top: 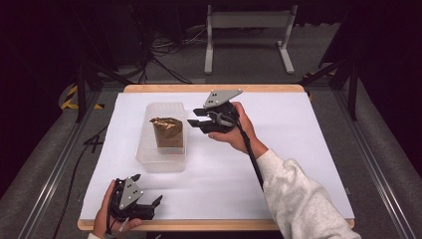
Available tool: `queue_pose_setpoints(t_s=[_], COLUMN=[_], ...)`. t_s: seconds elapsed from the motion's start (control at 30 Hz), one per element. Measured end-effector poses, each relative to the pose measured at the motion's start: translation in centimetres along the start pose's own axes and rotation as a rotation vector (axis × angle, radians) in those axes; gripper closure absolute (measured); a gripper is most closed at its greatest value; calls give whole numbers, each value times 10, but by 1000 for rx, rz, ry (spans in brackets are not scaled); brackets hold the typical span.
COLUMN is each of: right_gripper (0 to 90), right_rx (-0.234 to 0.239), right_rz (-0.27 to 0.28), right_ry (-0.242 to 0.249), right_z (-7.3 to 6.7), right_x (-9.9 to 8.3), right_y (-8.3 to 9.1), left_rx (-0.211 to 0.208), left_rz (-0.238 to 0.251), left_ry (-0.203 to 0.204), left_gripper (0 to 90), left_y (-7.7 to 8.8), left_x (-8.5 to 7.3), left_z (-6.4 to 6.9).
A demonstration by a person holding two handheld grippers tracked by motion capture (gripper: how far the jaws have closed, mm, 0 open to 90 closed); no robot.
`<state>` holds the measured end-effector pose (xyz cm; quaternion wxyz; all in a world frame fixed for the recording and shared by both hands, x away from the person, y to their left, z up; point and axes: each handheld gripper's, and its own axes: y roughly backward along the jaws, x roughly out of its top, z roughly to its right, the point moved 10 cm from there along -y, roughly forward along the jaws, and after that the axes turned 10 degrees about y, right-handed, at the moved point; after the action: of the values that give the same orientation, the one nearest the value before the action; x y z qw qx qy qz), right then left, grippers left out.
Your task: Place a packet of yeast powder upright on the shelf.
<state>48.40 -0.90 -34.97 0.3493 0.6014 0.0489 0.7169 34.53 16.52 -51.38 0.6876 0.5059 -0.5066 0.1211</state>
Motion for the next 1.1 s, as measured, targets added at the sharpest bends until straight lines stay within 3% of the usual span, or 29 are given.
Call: queue_pose_setpoints(t_s=[0.67,1.1], right_gripper=[511,407], right_rx=[-78,-152], right_rz=[-37,-105], right_ry=[18,77], right_z=[12,17], right_x=[-12,-30], right_y=[33,49], left_rx=[-2,-8], left_rz=[-2,-12], left_ry=[-3,-1], left_gripper=[44,44], left_y=[-1,-3], left_x=[1,0], left_z=[0,1])
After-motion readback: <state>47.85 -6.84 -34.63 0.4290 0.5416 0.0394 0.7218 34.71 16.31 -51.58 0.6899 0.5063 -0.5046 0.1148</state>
